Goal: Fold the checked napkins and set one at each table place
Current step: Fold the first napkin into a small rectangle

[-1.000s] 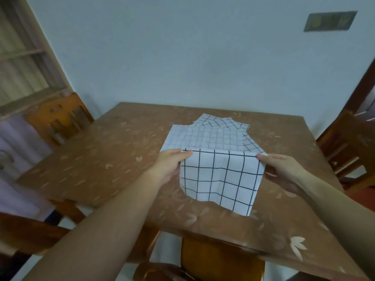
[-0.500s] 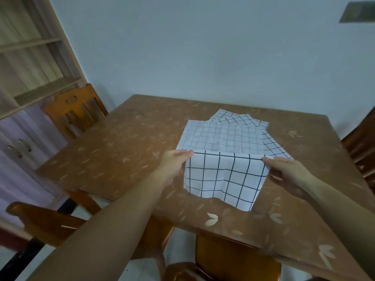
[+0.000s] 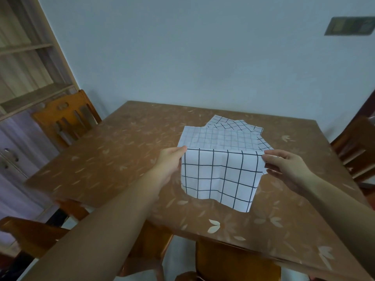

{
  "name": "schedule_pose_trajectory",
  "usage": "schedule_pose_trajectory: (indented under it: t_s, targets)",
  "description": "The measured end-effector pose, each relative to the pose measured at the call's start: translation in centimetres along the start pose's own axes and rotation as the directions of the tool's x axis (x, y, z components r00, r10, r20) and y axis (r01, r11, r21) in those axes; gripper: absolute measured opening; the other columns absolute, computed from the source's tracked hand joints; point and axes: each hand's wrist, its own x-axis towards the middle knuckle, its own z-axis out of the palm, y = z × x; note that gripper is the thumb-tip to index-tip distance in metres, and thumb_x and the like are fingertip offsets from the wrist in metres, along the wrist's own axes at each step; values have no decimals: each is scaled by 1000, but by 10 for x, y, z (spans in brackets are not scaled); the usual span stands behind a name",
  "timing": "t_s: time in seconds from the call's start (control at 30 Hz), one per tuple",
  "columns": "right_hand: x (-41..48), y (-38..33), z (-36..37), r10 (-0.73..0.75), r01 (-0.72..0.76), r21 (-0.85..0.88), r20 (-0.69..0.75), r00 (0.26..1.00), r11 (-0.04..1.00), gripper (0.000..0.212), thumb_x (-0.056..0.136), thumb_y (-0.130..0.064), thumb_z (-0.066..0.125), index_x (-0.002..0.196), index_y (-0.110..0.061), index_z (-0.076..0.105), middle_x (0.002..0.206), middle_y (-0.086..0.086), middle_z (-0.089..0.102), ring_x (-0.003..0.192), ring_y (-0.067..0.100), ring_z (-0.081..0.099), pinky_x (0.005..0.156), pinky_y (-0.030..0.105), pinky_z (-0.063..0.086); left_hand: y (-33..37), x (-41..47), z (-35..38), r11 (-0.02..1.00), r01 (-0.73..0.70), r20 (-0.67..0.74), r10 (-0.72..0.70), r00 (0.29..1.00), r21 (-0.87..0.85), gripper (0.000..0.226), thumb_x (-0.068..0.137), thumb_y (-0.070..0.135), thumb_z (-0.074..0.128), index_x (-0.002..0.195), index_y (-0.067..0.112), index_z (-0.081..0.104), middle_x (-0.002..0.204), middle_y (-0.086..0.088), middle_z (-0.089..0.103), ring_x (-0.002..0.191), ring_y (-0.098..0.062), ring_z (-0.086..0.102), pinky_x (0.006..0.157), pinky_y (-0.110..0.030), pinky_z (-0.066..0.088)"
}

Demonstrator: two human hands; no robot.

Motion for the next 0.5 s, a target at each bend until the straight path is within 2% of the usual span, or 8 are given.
schedule_pose_trajectory:
  t_s: [0.1, 0.17, 0.23, 0.37, 0.5]
  targets:
    - [-1, -3, 5, -119, 117, -84, -16, 993, 990, 25, 87, -14, 70, 111, -19, 67, 82, 1, 72, 73, 14, 67, 78, 30, 49, 3, 2, -3, 1000, 17, -25, -17, 1000, 1, 24, 91, 35, 63, 106, 19, 72, 111, 0, 73, 104, -23, 67, 97, -43, 52]
    - [-4, -6, 9, -177, 175, -140, 0, 984, 975, 26, 87, -13, 69, 110, -24, 68, 83, 0, 74, 78, 12, 69, 79, 29, 49, 5, 2, -5, 999, 38, -39, -38, 998, -11, 18, 93, 32, 62, 103, 19, 71, 110, -1, 72, 102, -20, 66, 91, -35, 53]
    - [-5, -8, 12, -211, 210, -168, 12, 977, 963, 25, 87, -10, 68, 108, -23, 70, 85, 2, 74, 82, 12, 67, 81, 30, 49, 6, 1, -8, 998, 65, -61, -65, 996, -7, 16, 94, 29, 61, 101, 17, 70, 104, 0, 71, 97, -18, 65, 83, -28, 49]
    - [-7, -8, 18, -248, 246, -204, 14, 969, 948, 19, 86, -8, 69, 101, -19, 73, 85, 7, 72, 82, 13, 61, 80, 29, 49, 6, -2, -16, 996, 85, -96, -87, 992, -23, 20, 90, 25, 67, 105, 13, 71, 108, -2, 72, 104, -19, 66, 74, -29, 45]
    - [-5, -6, 18, -251, 251, -260, 31, 967, 932, 16, 84, -8, 72, 96, -17, 75, 73, 0, 71, 66, 0, 59, 72, 21, 46, 9, -4, -19, 992, 100, -102, -108, 989, -82, 13, 87, 22, 70, 98, 14, 71, 104, 1, 71, 97, -14, 65, 83, -32, 42]
